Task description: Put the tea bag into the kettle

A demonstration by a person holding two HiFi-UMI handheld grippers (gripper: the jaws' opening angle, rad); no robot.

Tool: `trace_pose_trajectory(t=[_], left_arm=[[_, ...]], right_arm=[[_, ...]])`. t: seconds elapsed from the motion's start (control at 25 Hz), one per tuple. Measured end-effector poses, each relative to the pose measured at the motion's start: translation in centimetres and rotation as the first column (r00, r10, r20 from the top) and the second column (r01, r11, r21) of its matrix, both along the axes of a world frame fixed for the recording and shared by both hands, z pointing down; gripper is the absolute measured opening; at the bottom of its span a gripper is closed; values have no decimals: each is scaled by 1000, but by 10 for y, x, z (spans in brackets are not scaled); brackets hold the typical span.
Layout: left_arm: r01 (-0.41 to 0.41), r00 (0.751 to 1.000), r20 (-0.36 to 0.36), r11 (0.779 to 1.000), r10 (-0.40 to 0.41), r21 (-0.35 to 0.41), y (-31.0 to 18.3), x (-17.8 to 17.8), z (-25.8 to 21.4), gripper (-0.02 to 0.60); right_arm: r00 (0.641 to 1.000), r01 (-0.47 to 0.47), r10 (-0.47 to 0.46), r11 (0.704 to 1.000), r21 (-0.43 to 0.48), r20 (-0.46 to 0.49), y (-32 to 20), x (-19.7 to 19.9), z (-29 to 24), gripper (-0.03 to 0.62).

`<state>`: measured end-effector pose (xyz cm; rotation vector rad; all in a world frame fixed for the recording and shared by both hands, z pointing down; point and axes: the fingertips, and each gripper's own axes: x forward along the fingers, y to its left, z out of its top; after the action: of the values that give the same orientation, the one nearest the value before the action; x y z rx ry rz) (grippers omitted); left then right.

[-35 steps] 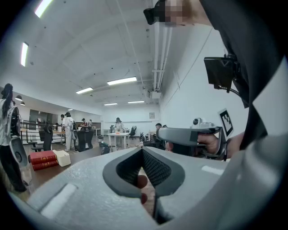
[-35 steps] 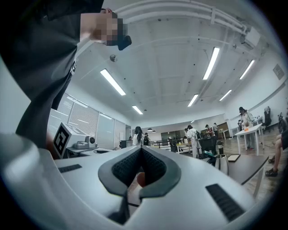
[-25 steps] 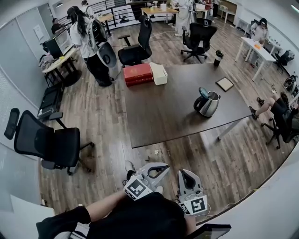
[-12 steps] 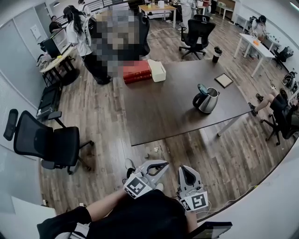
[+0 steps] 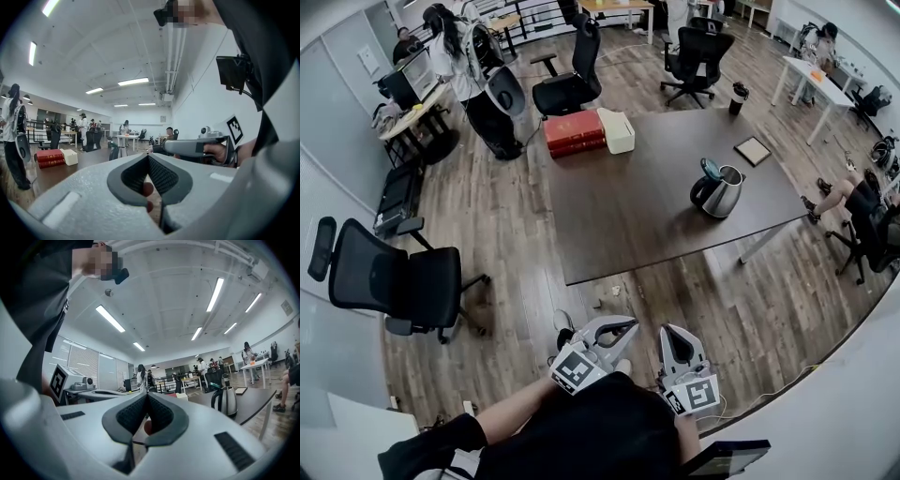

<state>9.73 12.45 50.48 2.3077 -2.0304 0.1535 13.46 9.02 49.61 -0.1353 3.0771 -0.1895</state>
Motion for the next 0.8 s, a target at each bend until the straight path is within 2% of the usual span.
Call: trace_pose_trajectory(t=[0.8], left_arm=[[109, 992, -60, 991, -113, -75, 20, -38, 31, 2]], right_arm=[[992, 67, -76, 994, -90, -101, 15, -41, 36, 6]])
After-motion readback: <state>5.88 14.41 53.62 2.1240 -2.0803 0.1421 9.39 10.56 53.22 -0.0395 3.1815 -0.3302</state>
